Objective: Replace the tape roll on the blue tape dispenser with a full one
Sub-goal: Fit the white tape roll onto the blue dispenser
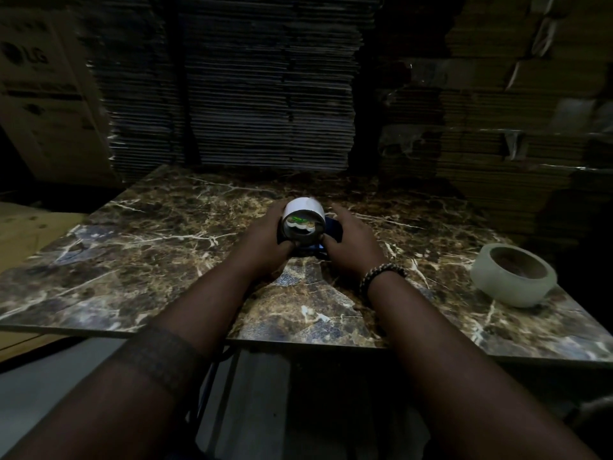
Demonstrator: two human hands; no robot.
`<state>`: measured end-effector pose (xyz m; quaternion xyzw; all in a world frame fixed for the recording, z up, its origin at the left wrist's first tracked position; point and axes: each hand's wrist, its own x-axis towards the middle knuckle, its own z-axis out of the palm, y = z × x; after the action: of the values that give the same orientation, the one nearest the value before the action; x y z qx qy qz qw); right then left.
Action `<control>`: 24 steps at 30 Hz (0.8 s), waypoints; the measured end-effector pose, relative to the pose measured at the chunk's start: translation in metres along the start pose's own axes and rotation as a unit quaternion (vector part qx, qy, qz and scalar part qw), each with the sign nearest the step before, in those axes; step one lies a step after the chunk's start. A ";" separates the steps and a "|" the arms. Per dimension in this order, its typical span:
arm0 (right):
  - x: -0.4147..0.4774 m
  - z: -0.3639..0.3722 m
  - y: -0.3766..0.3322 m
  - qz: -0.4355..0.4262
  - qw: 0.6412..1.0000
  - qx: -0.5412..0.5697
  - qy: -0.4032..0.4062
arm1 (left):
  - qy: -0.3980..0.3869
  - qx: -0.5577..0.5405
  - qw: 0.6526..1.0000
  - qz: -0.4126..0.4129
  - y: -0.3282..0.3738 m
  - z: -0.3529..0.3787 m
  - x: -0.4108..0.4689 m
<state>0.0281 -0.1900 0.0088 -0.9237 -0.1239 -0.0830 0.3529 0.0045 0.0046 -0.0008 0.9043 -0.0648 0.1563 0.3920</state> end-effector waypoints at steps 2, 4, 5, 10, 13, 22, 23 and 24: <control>0.000 0.000 0.000 0.001 1.000 0.004 0.000 | 0.003 -0.003 1.000 0.000 0.001 0.000 -0.001; 0.000 0.000 0.000 -0.001 1.000 0.003 0.001 | 0.004 0.001 1.000 0.001 0.001 -0.001 -0.001; 0.000 0.000 0.000 -0.002 1.000 0.002 0.002 | 0.004 0.002 1.000 -0.001 0.001 -0.001 -0.002; 0.002 0.001 0.002 -0.005 1.000 0.008 -0.002 | 0.005 0.004 1.000 -0.007 0.003 -0.003 -0.003; 0.003 0.002 0.001 -0.019 1.000 -0.003 0.011 | 0.005 -0.003 1.000 -0.013 0.004 -0.004 -0.004; 0.032 -0.023 -0.058 -0.198 0.977 -0.036 -0.066 | -0.012 -0.093 0.995 -0.035 -0.003 -0.003 -0.005; 0.037 -0.025 -0.065 -0.201 0.973 -0.062 -0.092 | -0.012 -0.095 0.995 -0.038 -0.003 -0.003 -0.005; 0.042 -0.026 -0.069 -0.203 0.969 -0.084 -0.114 | -0.009 -0.090 0.995 -0.041 -0.004 -0.003 -0.003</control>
<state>0.0464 -0.1505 0.0821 -0.9090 -0.3406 -0.0572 0.2332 0.0015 0.0098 -0.0024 0.8686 -0.0453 0.1256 0.4771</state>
